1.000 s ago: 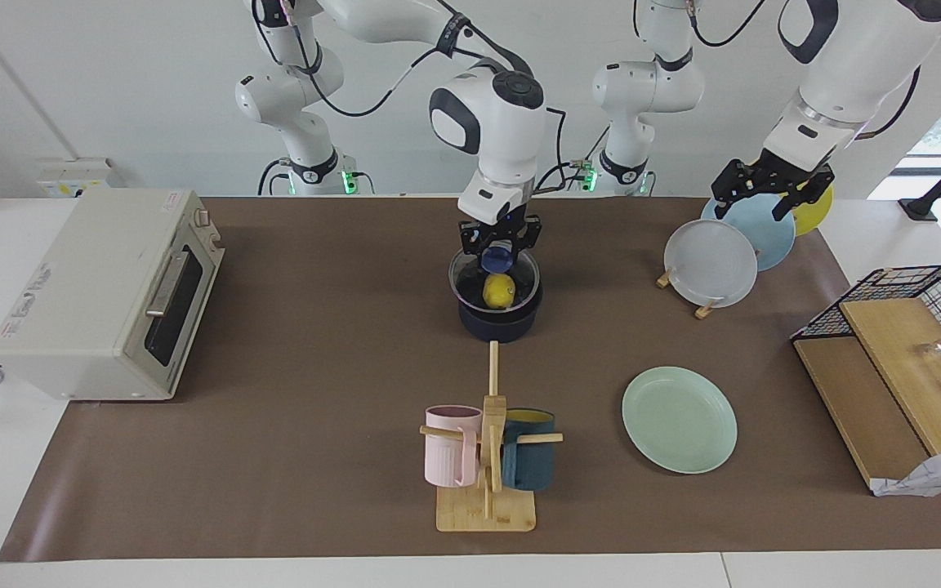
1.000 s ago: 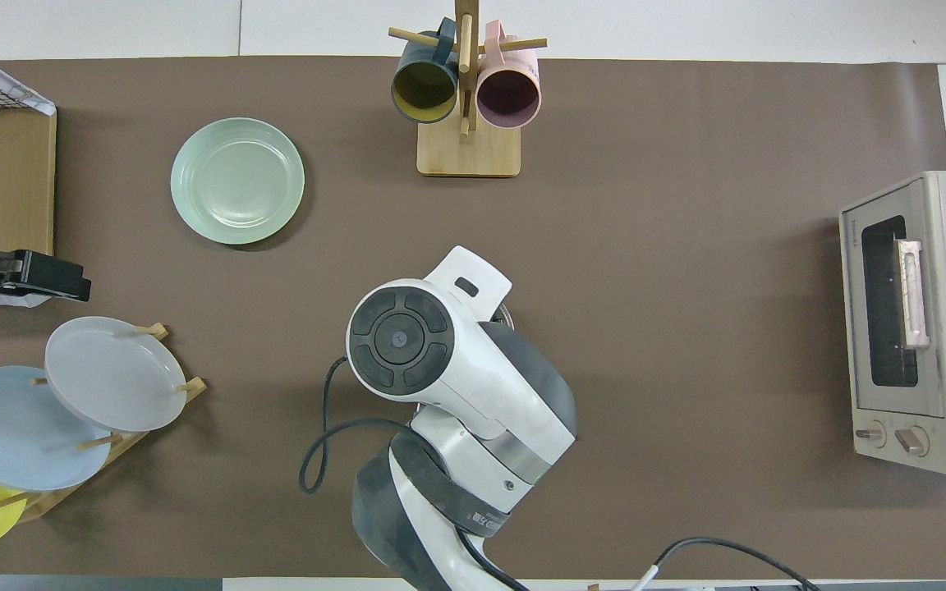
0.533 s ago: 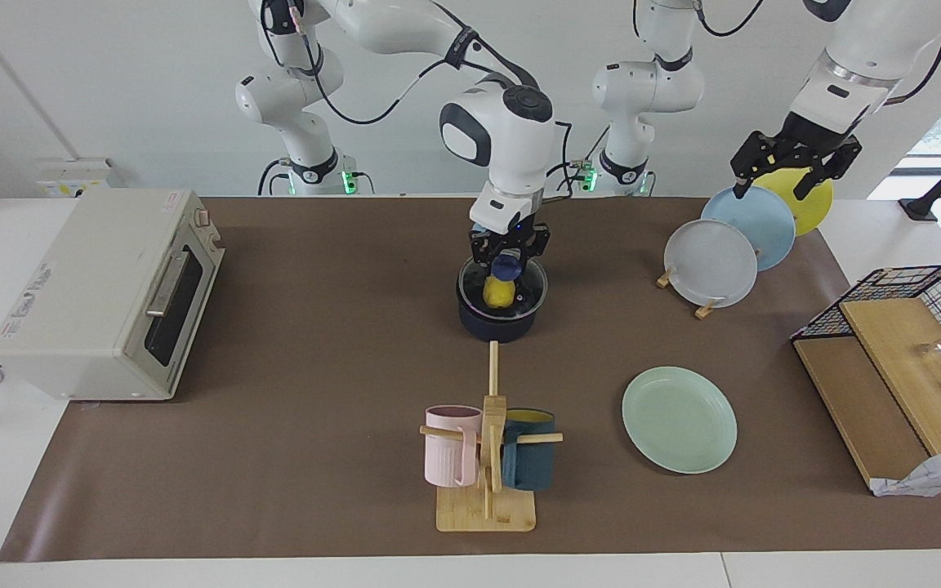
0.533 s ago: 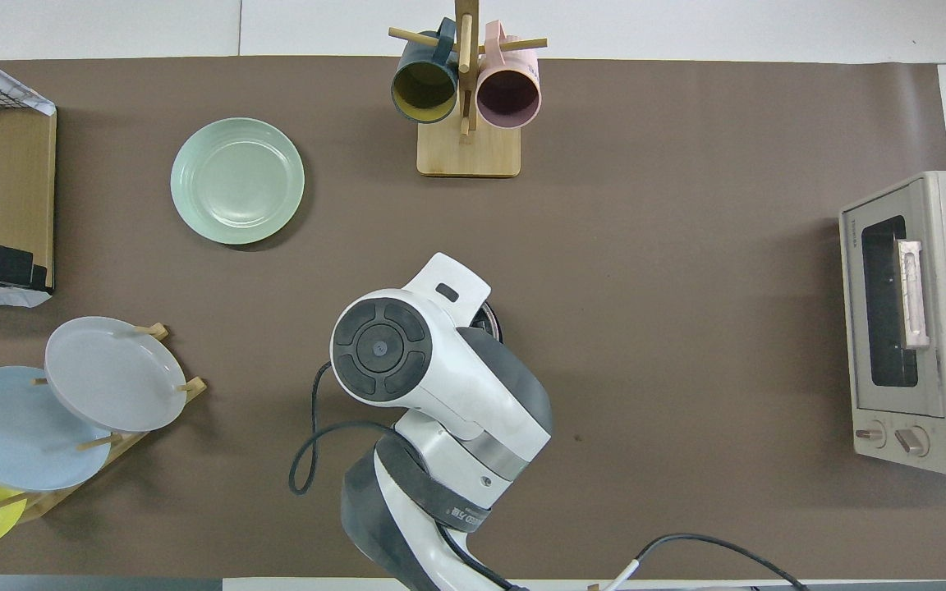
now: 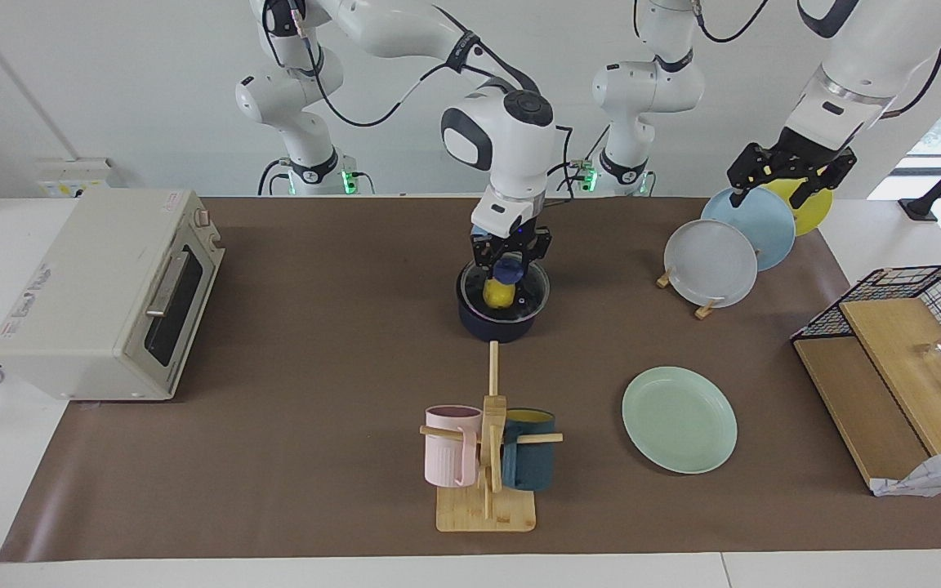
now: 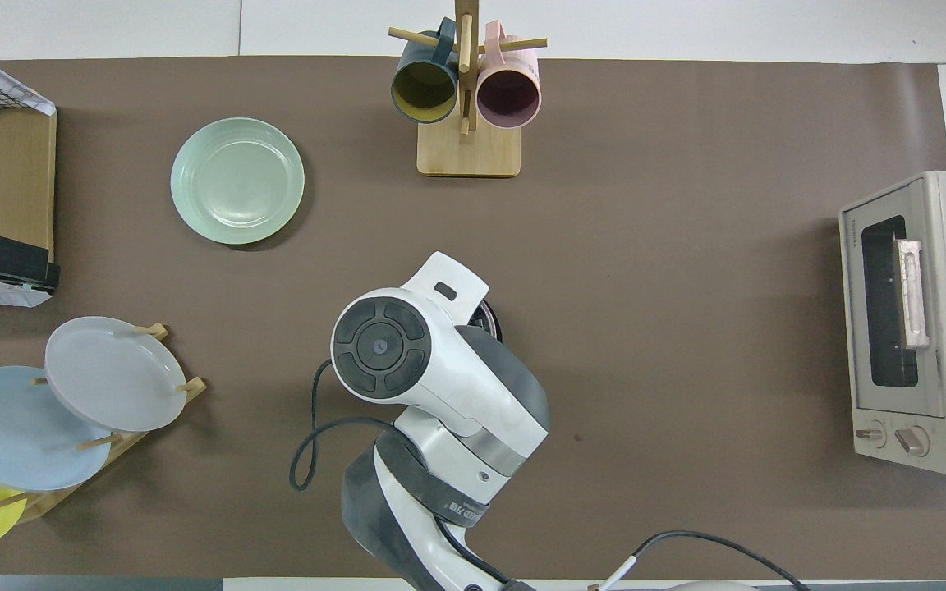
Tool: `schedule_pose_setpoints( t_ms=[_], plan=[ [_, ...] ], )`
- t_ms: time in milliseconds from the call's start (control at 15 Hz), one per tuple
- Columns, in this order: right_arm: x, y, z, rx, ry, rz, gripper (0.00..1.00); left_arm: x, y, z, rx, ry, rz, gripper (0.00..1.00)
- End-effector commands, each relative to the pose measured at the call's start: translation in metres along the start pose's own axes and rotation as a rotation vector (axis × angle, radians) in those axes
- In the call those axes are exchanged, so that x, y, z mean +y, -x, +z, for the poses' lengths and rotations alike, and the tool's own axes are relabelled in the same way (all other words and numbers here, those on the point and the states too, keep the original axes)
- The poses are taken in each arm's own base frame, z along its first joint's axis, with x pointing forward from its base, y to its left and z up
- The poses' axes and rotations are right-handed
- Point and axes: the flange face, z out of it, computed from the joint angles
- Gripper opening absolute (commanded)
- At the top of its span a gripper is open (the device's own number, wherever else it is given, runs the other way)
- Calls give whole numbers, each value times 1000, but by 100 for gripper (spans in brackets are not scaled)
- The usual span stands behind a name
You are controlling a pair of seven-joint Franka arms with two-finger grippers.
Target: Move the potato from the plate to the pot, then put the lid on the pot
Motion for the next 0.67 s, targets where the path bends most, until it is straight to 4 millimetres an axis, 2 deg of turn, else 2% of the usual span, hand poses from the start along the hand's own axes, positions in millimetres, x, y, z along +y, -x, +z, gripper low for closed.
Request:
schedule_pose_setpoints(
  t_ms=[0, 133, 600],
  plan=[
    [0, -1, 1, 20, 9, 11, 0, -1, -3, -5, -6, 1, 12, 100],
    [1, -2, 1, 20, 9, 9, 0, -3, 2, -12, 11, 3, 7, 100],
    [5, -2, 5, 18, 25, 6, 0, 4, 7, -14, 14, 3, 18, 100]
  ],
)
